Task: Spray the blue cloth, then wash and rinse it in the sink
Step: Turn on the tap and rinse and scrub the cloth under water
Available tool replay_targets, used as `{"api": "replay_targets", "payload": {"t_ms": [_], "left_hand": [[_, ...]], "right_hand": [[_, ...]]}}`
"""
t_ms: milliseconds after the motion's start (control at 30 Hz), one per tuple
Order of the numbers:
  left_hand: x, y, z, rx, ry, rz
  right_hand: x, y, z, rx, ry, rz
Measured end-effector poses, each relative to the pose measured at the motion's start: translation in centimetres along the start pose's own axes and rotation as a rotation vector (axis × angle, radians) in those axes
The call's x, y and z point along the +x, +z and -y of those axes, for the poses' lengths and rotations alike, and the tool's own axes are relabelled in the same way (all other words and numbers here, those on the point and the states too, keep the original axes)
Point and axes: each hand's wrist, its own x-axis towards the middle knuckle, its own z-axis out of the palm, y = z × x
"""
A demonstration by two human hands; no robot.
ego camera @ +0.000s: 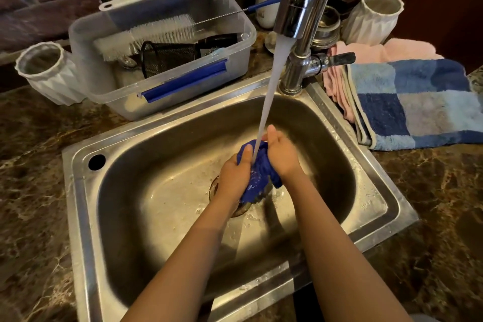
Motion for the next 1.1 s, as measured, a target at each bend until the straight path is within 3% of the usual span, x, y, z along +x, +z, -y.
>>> {"api": "replay_targets", "payload": {"t_ms": [133,167,233,333,533,667,733,867,967,1100], "left_hand": [[0.3,-0.9,-0.6,-0.288,-0.099,0.03],[0.4,-1.0,-0.8,-0.336,-0.114,0.054],[0.6,-0.9,-1.0,-0.336,-0.139,0.084],[-0.1,-0.1,-1.2,-0.368,-0.191,0.131],[-0.9,0.6,-0.4,-0.427,-0.263,0.091],[-1.0,0.3,-0.6,-0.085,-0.115,0.062],[-0.9,-0.1,0.0,-0.092,-0.06,0.096],[-1.0,-1.2,-0.4,-0.194,-0.044,0.046],[-1.0,-1.0,-1.3,-0.393,-0.06,0.061],[-1.1,-0.7,-2.3,-0.597,-0.068,0.072]], "right_hand": [[-3.6,-0.3,0.4,-0.012,-0.23,0.307],[-4.4,0.1,0.4,-0.076,-0.278,0.338],[-5.0,1.1,0.2,-0.205,-0.334,0.229],[-3.8,1.7,0.5,-0.294,-0.246,-0.002],[-1.9,1.7,0.3,-0.379,-0.141,-0.067],[0.1,2.3,-0.5,0.003,0.183,-0.08],[0.4,1.9,-1.0,-0.048,0.192,-0.082],[-0.5,0.4,-1.7,-0.333,0.017,0.054],[-2.7,-1.0,-1.4,-0.207,-0.169,0.227],[-4.2,-2.3,-1.3,-0.075,-0.225,0.461]]}}
